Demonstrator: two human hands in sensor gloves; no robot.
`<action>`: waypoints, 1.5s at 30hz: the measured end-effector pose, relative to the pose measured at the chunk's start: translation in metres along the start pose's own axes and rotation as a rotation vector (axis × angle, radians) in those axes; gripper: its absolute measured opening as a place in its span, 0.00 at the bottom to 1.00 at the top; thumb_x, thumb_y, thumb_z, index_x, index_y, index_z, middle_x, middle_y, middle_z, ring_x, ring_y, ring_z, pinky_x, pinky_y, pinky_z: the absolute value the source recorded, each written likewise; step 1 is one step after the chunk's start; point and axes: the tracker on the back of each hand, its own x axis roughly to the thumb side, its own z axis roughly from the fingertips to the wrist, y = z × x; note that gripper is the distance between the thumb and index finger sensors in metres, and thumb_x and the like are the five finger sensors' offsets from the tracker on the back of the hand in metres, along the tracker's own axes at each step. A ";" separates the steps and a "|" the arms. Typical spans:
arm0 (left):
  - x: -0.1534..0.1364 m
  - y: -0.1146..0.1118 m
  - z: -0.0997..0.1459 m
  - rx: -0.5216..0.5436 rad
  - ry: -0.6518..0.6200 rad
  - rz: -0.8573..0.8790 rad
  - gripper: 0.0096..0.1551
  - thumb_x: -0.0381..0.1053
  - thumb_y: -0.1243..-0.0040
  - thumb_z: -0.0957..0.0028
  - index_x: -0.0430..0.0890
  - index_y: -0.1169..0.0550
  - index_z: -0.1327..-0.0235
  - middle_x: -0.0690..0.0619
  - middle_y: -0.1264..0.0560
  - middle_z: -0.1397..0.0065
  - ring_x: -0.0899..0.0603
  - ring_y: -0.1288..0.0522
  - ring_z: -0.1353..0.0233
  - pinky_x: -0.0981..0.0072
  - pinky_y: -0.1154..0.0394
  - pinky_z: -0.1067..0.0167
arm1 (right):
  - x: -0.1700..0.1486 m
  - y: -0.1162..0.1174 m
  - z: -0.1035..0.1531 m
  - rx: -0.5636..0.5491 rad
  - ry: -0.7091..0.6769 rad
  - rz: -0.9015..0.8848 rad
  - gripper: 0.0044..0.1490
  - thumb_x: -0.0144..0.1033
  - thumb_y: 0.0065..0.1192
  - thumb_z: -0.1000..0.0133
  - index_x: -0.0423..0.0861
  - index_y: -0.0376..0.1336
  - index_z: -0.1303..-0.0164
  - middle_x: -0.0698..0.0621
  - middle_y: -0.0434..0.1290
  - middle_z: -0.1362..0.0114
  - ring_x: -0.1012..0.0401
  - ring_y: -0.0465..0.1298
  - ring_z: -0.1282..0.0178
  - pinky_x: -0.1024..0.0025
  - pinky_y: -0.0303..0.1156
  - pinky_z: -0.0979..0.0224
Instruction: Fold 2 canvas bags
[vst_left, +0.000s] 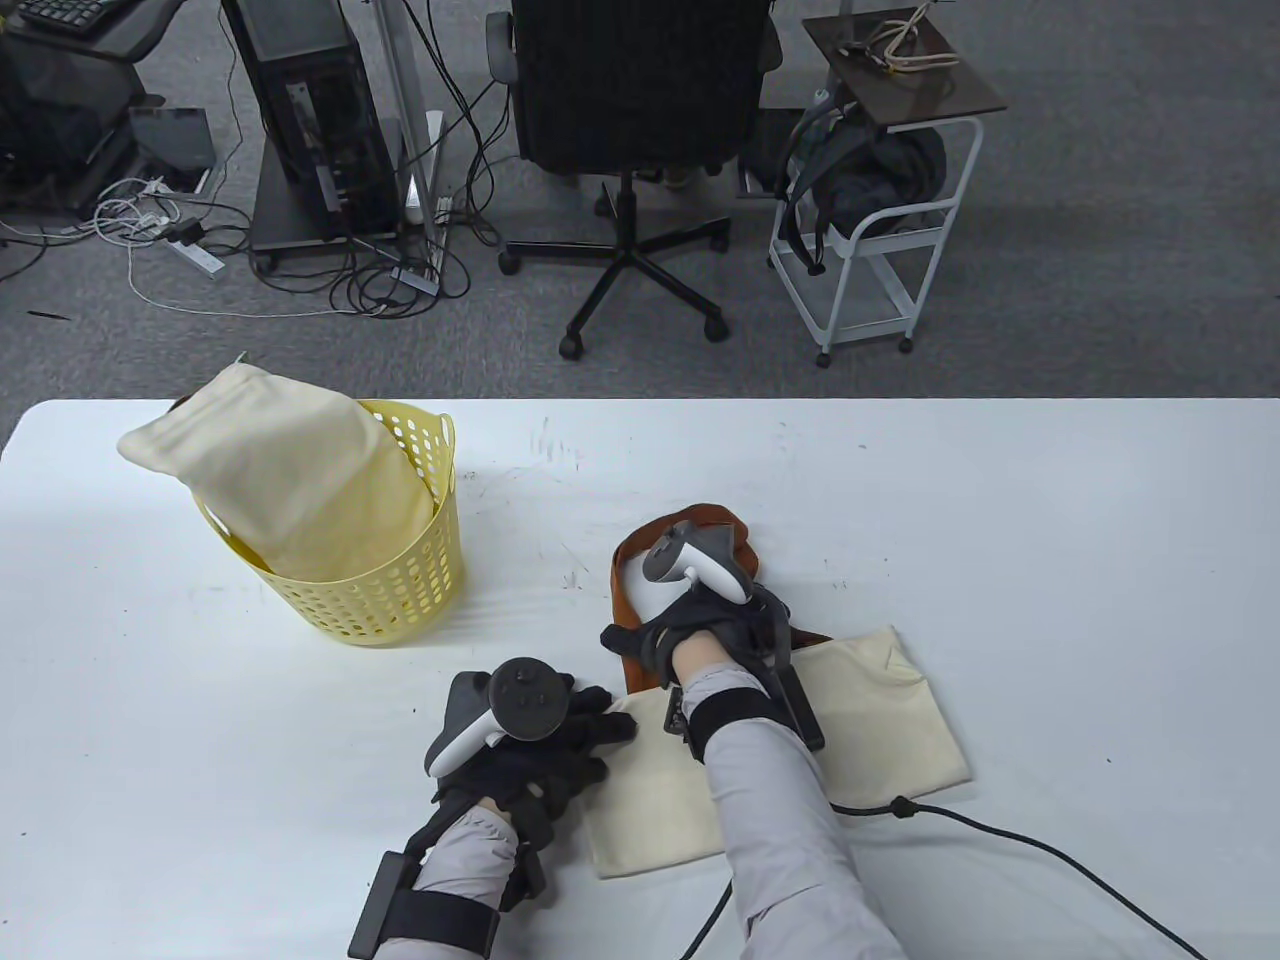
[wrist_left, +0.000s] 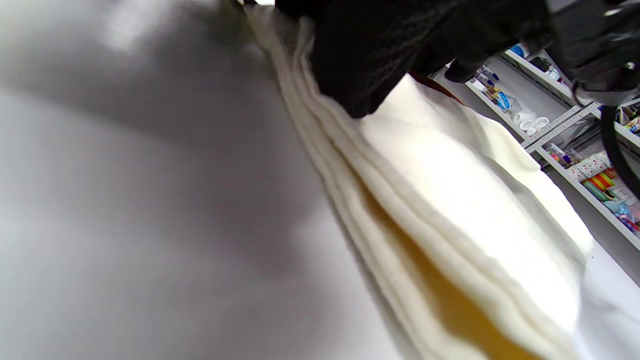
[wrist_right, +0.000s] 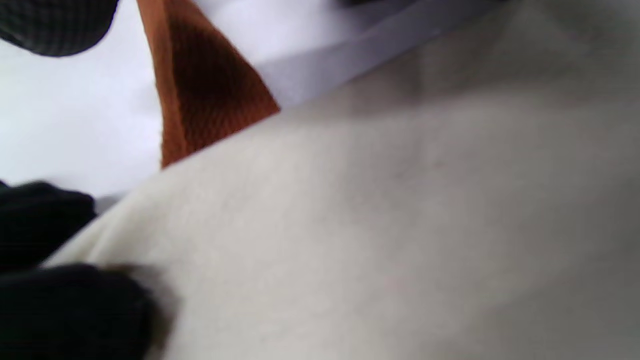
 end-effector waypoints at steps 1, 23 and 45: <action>0.000 0.000 0.000 0.001 0.000 -0.001 0.30 0.41 0.29 0.40 0.58 0.26 0.25 0.55 0.39 0.14 0.41 0.57 0.13 0.25 0.63 0.28 | 0.003 0.003 0.000 -0.028 0.016 0.020 0.80 0.79 0.48 0.55 0.23 0.32 0.25 0.18 0.32 0.24 0.26 0.25 0.28 0.21 0.24 0.35; 0.003 -0.003 -0.001 0.006 0.016 -0.035 0.30 0.42 0.31 0.38 0.60 0.27 0.24 0.56 0.41 0.13 0.41 0.58 0.13 0.24 0.63 0.28 | -0.103 -0.042 0.000 -0.621 0.114 -0.277 0.29 0.34 0.74 0.50 0.47 0.69 0.37 0.44 0.82 0.43 0.49 0.79 0.41 0.41 0.62 0.26; 0.008 -0.010 -0.003 -0.022 0.059 -0.162 0.46 0.61 0.28 0.43 0.63 0.41 0.16 0.53 0.54 0.10 0.36 0.68 0.16 0.21 0.66 0.30 | -0.194 0.012 0.093 -0.599 -0.379 -0.435 0.23 0.34 0.72 0.49 0.50 0.73 0.42 0.47 0.73 0.31 0.45 0.63 0.27 0.35 0.54 0.27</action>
